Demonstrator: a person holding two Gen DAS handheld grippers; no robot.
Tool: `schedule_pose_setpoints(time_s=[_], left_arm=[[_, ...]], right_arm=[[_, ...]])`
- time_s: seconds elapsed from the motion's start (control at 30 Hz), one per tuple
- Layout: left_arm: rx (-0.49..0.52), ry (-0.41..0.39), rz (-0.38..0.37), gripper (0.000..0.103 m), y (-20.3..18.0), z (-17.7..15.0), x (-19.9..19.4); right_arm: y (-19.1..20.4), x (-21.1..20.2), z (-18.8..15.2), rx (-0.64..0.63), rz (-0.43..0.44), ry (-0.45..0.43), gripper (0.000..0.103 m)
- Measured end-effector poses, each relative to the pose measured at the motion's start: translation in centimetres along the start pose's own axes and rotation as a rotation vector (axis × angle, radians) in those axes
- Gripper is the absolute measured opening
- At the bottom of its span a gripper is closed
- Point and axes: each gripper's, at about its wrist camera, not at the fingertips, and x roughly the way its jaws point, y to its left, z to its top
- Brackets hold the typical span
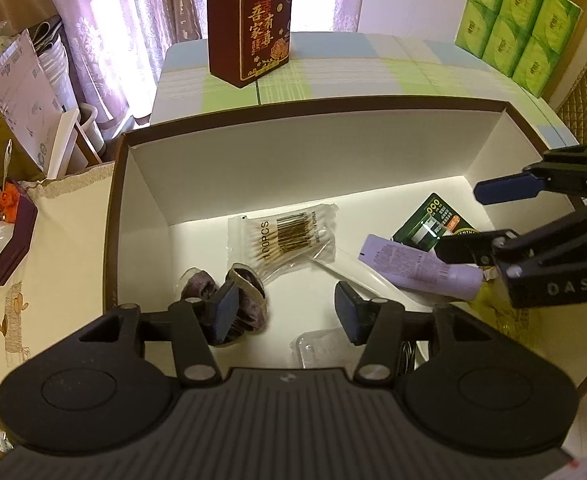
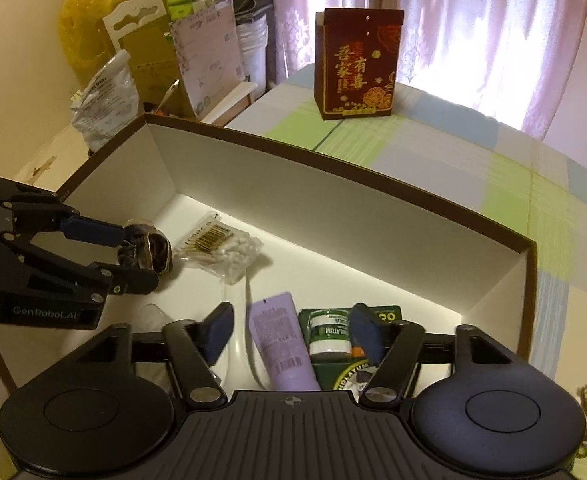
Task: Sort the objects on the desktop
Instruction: 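Open both grippers to drop the scrunchie and purple tube into the box, then withdraw both tools from the box toward the green tube and claw clip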
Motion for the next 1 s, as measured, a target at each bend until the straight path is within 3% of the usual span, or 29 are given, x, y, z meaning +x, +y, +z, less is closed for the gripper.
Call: schedule_pose_setpoints(time_s=[0.07, 0.17, 0.2, 0.37, 1.0], left_arm=[[0.002, -0.001, 0.000, 0.050, -0.1, 0.0, -0.1], [0.004, -0.006, 0.005, 0.065, -0.4, 0.0, -0.3], [0.002, -0.007, 0.011, 0.074, -0.5, 0.0, -0.5], [-0.011, -0.016, 0.020, 0.092, -0.8, -0.1, -1.2], [-0.036, -0.074, 0.037, 0.099, -2.3, -0.8, -5.3]], right_arm=[[-0.1, -0.1, -0.3, 0.006, -0.003, 0.001, 0.076], [0.0, -0.6, -0.7, 0.007, 0.001, 0.002, 0.087], [0.1, -0.8, -0.9, 0.006, 0.002, 0.001, 0.089], [0.8, -1.8, -1.7, -0.008, 0.001, -0.005, 0.098], [3.4, -6.2, -4.3, -0.063, -0.118, -0.062, 0.101]])
